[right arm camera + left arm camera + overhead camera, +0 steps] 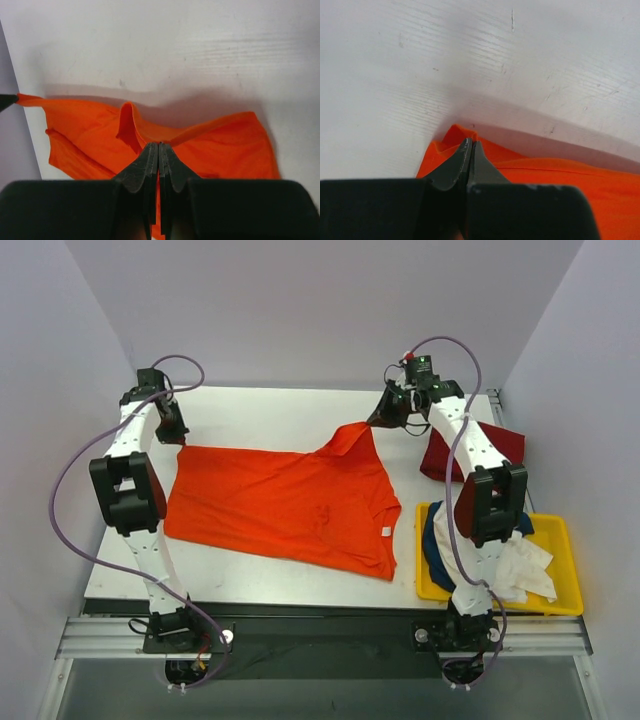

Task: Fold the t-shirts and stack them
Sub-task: Grap the side of the flattened tshirt furthest away from the robot with both arms, then fold the other side of the tshirt into a rectangle

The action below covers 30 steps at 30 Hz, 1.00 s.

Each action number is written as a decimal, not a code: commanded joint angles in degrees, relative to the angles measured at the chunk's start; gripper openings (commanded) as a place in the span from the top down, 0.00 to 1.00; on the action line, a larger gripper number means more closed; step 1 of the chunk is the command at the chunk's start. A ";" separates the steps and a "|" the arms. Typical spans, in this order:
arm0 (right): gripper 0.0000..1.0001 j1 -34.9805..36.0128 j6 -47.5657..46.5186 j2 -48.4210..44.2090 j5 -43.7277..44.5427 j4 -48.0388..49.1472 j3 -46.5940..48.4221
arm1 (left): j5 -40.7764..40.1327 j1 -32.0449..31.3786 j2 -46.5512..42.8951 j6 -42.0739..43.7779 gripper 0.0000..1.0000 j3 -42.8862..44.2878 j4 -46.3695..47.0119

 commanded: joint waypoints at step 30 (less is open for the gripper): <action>1.00 12.07 8.21 -39.09 3.97 -5.25 -43.26 | -7.17 2.95 -16.14 4.63 1.00 -18.79 3.50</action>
